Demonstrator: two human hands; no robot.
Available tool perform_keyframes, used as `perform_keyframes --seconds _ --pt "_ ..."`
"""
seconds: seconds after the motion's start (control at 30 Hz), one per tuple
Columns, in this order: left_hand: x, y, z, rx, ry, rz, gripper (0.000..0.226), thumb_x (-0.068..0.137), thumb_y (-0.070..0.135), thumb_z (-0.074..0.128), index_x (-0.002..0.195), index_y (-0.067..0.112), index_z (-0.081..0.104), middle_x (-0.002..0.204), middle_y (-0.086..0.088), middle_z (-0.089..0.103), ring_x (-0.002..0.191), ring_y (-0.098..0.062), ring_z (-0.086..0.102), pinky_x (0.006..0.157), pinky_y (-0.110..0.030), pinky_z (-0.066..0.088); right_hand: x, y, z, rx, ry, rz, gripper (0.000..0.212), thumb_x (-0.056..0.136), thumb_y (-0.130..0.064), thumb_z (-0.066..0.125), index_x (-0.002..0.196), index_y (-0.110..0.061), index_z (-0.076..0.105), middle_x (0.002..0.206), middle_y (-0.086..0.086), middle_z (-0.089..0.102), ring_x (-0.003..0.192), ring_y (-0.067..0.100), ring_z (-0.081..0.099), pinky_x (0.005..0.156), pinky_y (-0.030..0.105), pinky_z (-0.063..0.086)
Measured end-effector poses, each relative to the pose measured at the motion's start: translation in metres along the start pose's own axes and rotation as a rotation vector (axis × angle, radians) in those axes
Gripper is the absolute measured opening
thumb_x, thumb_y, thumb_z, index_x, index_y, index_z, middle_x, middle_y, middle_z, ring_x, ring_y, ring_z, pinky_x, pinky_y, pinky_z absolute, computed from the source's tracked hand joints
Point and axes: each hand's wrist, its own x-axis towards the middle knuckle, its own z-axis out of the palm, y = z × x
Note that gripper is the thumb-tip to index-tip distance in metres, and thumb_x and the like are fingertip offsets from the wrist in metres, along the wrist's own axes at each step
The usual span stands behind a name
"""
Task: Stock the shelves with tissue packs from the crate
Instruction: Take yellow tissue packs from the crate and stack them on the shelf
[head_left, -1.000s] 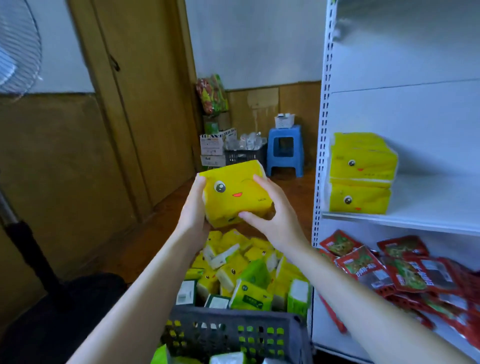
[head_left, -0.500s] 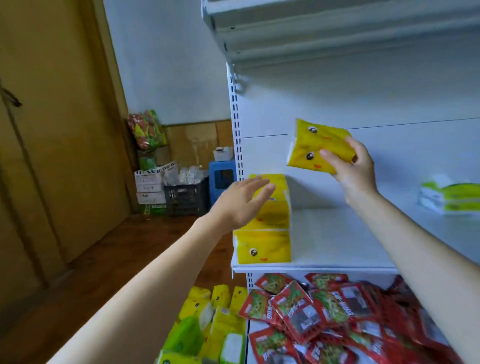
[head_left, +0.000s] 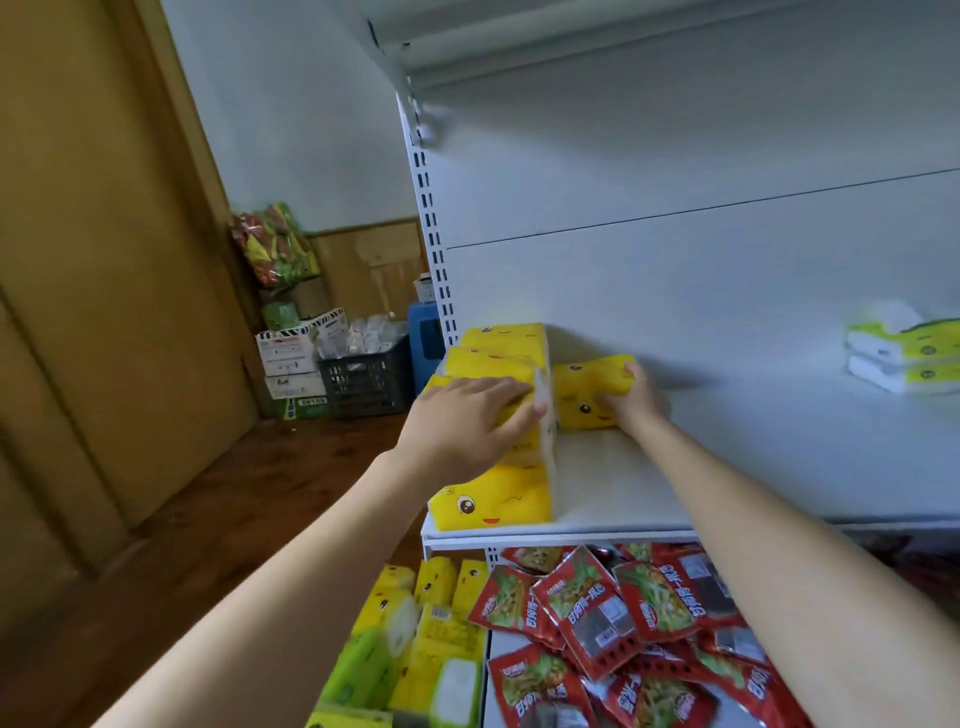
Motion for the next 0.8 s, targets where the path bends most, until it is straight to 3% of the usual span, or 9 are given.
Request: perform_keyframes --seconds 0.2,0.33,0.4,0.47,0.53,0.6,0.7,0.8 --pt "-0.005 -0.011 0.003 0.022 0.059 0.028 0.066 0.088 0.068 0.020 0.142 0.033 0.036 0.149 0.010 0.036 0.137 -0.013 0.031 0.113 -0.037 0.018 0.033 0.029 0.009 -0.043 -0.062 -0.003 0.095 0.054 -0.066 0.057 0.137 -0.028 0.033 0.141 0.008 0.045 0.129 0.028 0.042 0.103 0.055 0.033" --pt "-0.017 -0.027 0.005 -0.182 0.273 -0.024 0.076 0.083 0.070 0.019 0.142 0.025 0.038 0.146 0.003 0.040 0.136 -0.015 0.034 0.111 -0.036 0.024 -0.012 0.000 -0.019 -0.061 0.063 -0.053 0.085 0.083 -0.039 0.065 0.149 -0.020 0.014 0.151 0.018 0.022 0.143 0.025 0.015 0.113 0.040 0.022" --pt "-0.026 -0.030 0.009 -0.484 0.299 -0.193 0.071 0.090 0.065 0.031 0.147 0.024 0.026 0.147 0.003 0.034 0.134 -0.011 0.034 0.107 -0.027 0.025 -0.022 -0.003 -0.027 -0.037 0.099 -0.121 0.078 0.086 -0.033 0.064 0.148 -0.021 0.018 0.153 0.017 0.014 0.144 0.024 0.011 0.114 0.034 0.016" --pt "-0.032 -0.030 0.018 -0.851 0.221 -0.379 0.070 0.094 0.055 0.037 0.151 0.024 0.011 0.145 0.007 0.033 0.127 -0.004 0.040 0.101 -0.023 0.025 -0.032 -0.005 -0.028 -0.036 0.078 -0.195 0.072 0.086 -0.029 0.064 0.146 -0.022 0.024 0.152 0.016 0.015 0.143 0.025 0.013 0.113 0.033 0.016" --pt "-0.035 -0.029 0.031 -1.119 0.170 -0.491 0.079 0.088 0.063 0.041 0.150 0.031 0.005 0.153 0.005 0.025 0.136 -0.016 0.034 0.112 -0.040 0.026 -0.042 -0.008 -0.022 -0.044 0.020 -0.231 0.070 0.087 -0.027 0.064 0.146 -0.021 0.027 0.151 0.017 0.018 0.142 0.025 0.014 0.113 0.033 0.016" --pt "-0.035 -0.025 0.036 -1.205 0.171 -0.521 0.089 0.078 0.074 0.045 0.149 0.036 0.007 0.154 0.004 0.024 0.138 -0.023 0.032 0.110 -0.052 0.030 -0.051 -0.013 -0.015 -0.063 -0.016 -0.241 0.071 0.086 -0.028 0.064 0.146 -0.019 0.026 0.151 0.018 0.017 0.143 0.026 0.012 0.114 0.034 0.016" --pt "-0.035 -0.020 0.036 -1.236 0.160 -0.520 0.097 0.070 0.075 0.045 0.149 0.035 0.007 0.153 0.004 0.026 0.136 -0.022 0.034 0.111 -0.049 0.030 -0.058 -0.022 -0.011 -0.059 -0.023 -0.247 0.069 0.088 -0.028 0.062 0.147 -0.020 0.025 0.152 0.018 0.013 0.144 0.026 0.008 0.114 0.035 0.014" --pt "-0.035 -0.018 0.032 -1.232 0.154 -0.494 0.087 0.085 0.067 0.042 0.150 0.032 -0.003 0.158 0.004 0.014 0.141 -0.023 0.025 0.115 -0.046 0.023 -0.065 -0.037 -0.017 -0.015 0.014 -0.307 0.064 0.090 -0.025 0.059 0.146 -0.020 0.027 0.153 0.016 0.014 0.144 0.023 0.009 0.114 0.033 0.014"
